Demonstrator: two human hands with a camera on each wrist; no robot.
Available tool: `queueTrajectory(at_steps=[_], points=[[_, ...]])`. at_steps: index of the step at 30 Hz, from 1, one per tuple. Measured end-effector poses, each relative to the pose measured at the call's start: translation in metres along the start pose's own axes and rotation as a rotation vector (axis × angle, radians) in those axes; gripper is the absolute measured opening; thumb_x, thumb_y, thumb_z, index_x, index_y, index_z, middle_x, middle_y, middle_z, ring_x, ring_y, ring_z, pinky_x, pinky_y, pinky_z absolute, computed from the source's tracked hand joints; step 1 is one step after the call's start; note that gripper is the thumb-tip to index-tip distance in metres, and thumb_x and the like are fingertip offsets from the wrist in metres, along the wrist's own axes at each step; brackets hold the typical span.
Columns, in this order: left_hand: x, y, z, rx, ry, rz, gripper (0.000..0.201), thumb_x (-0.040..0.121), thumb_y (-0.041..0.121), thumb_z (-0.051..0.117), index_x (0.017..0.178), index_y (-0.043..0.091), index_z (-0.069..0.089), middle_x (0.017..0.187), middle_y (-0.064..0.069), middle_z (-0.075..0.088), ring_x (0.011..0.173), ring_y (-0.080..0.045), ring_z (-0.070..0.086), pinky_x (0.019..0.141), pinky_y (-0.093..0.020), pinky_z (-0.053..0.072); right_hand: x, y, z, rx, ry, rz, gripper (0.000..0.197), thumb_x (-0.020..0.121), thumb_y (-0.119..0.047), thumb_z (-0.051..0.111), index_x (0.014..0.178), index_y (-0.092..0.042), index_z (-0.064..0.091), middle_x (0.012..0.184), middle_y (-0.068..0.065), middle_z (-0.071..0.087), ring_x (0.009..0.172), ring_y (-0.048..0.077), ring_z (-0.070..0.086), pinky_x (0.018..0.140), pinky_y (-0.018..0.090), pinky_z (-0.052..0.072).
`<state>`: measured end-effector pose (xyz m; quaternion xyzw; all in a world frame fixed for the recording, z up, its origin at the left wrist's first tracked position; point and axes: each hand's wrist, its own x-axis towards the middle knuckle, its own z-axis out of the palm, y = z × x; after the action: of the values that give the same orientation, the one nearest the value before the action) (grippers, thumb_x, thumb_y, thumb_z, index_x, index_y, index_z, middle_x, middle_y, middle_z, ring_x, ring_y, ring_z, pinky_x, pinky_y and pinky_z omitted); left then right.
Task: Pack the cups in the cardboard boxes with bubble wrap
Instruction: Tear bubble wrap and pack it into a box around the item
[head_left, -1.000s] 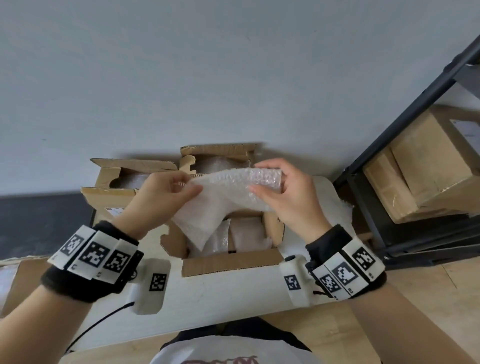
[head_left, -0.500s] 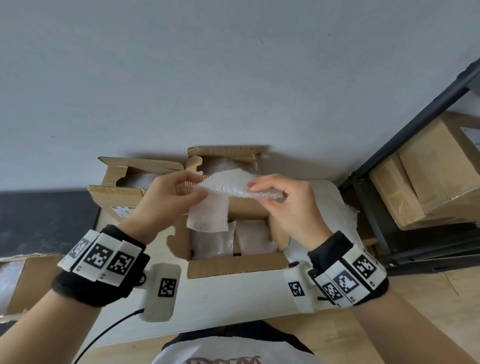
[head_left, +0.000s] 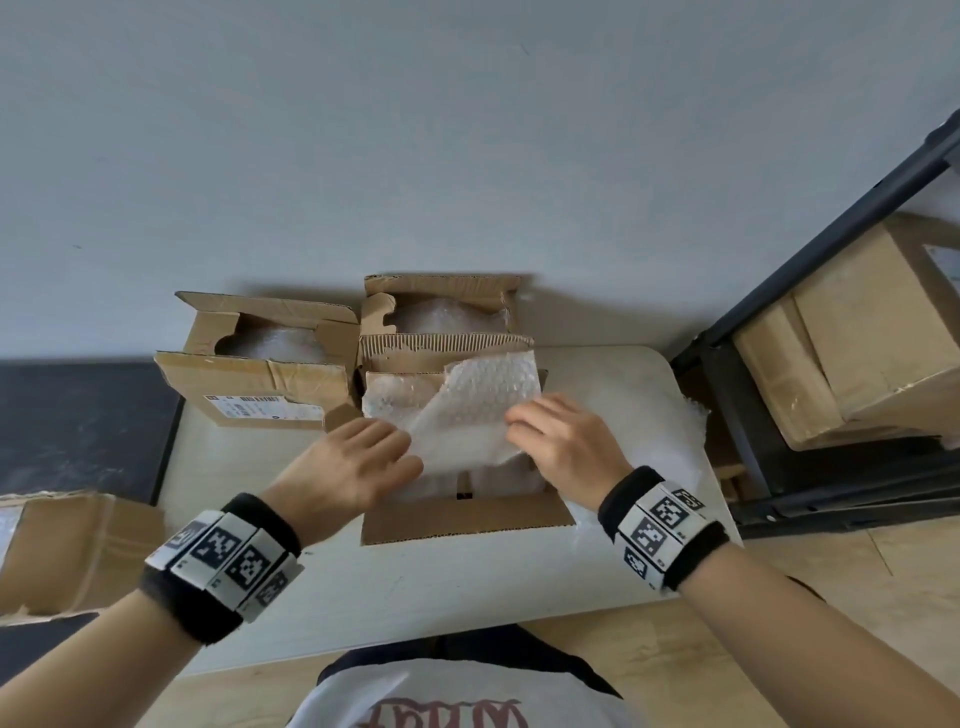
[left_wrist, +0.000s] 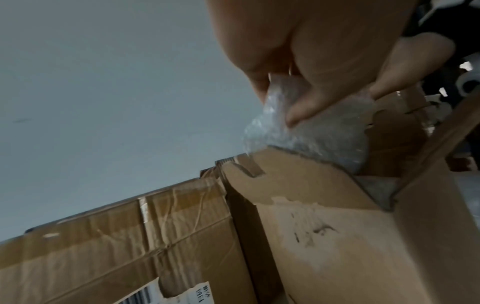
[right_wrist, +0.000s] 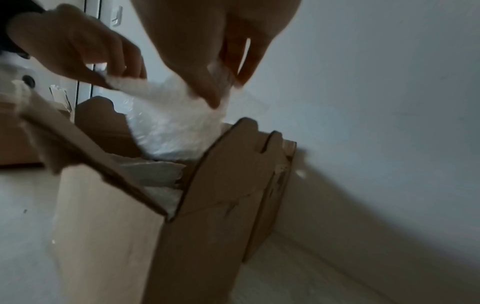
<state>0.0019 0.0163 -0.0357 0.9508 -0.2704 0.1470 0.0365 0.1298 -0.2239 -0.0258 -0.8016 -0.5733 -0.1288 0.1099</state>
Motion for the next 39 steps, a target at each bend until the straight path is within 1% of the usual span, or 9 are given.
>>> queueTrajectory(at_steps=[6,11,15,18,21,26,30,34,39], points=[[-0.007,-0.011,-0.001,0.117,0.14,-0.075,0.013,0.089,0.005,0.044,0.099,0.005,0.053,0.1,-0.019,0.061,0.094,-0.033,0.053,0.083,-0.04,0.039,-0.015,0.014,0.001,-0.192,0.183,-0.127,0.013,0.085,0.005,0.057,0.08,-0.007,0.056,0.087,0.011,0.065,0.079,0.024,0.061,0.078,0.03,0.049],[-0.013,-0.003,0.011,0.13,-0.258,0.028,0.029,0.062,0.015,0.079,0.09,0.014,0.069,0.127,-0.02,0.059,0.121,-0.037,0.053,0.098,-0.055,0.043,-0.027,0.012,0.012,-0.136,-0.2,-0.18,0.02,0.069,-0.004,0.075,0.088,-0.007,0.068,0.108,0.015,0.067,0.098,0.025,0.066,0.085,0.031,0.056],[-0.006,0.0,0.015,0.011,-0.44,-0.021,0.047,0.048,0.017,0.089,0.09,0.02,0.067,0.115,-0.012,0.067,0.107,-0.035,0.063,0.089,-0.048,0.052,-0.017,0.009,0.014,-0.066,-0.414,-0.103,0.028,0.067,-0.007,0.081,0.092,-0.012,0.07,0.107,0.008,0.068,0.093,0.02,0.067,0.074,0.026,0.055],[0.0,-0.003,0.018,-0.094,-0.473,-0.061,0.039,0.061,0.015,0.085,0.094,0.025,0.067,0.106,0.004,0.07,0.096,-0.018,0.067,0.085,-0.031,0.055,-0.008,0.009,0.015,-0.04,-0.766,-0.028,0.028,0.088,-0.006,0.058,0.114,-0.015,0.059,0.121,0.004,0.06,0.104,0.023,0.06,0.083,0.034,0.05],[0.001,-0.005,0.023,-0.14,-0.617,-0.135,0.028,0.088,0.011,0.054,0.11,0.026,0.062,0.126,0.012,0.058,0.117,-0.012,0.053,0.102,-0.027,0.037,-0.001,0.01,0.012,0.099,-0.947,0.105,0.026,0.08,-0.004,0.054,0.103,-0.015,0.06,0.11,0.002,0.06,0.095,0.026,0.059,0.069,0.034,0.046],[0.011,-0.002,0.015,-0.19,-0.39,-0.303,0.027,0.074,0.003,0.072,0.097,0.016,0.065,0.114,-0.007,0.064,0.096,-0.027,0.064,0.073,-0.034,0.054,0.007,0.017,0.013,0.355,-0.655,0.375,0.035,0.092,-0.021,0.05,0.127,-0.02,0.05,0.131,0.0,0.05,0.101,0.022,0.058,0.079,0.033,0.049],[0.018,-0.003,0.033,-0.121,-0.546,-0.323,0.05,0.093,0.037,0.052,0.14,0.031,0.036,0.15,-0.006,0.03,0.125,-0.024,0.047,0.093,-0.035,0.047,0.012,0.012,0.029,0.207,-0.857,0.342,0.069,0.088,-0.041,0.061,0.145,-0.023,0.026,0.136,0.008,0.043,0.107,0.029,0.057,0.078,0.037,0.05],[0.013,-0.004,0.049,-0.057,-0.643,-0.357,0.056,0.091,0.04,0.049,0.142,0.036,0.027,0.133,0.003,0.047,0.109,-0.022,0.055,0.089,-0.032,0.043,0.015,0.006,0.042,0.182,-0.948,0.344,0.066,0.086,-0.037,0.063,0.141,-0.016,0.033,0.128,0.012,0.051,0.108,0.031,0.057,0.07,0.034,0.045],[0.014,-0.008,0.061,0.093,-0.769,-0.308,0.069,0.085,0.041,0.057,0.143,0.029,0.022,0.134,0.006,0.049,0.116,-0.019,0.053,0.106,-0.028,0.032,0.019,-0.008,0.053,0.187,-1.055,0.389,0.068,0.09,-0.021,0.061,0.145,-0.009,0.022,0.13,0.02,0.048,0.114,0.037,0.054,0.085,0.04,0.047]])
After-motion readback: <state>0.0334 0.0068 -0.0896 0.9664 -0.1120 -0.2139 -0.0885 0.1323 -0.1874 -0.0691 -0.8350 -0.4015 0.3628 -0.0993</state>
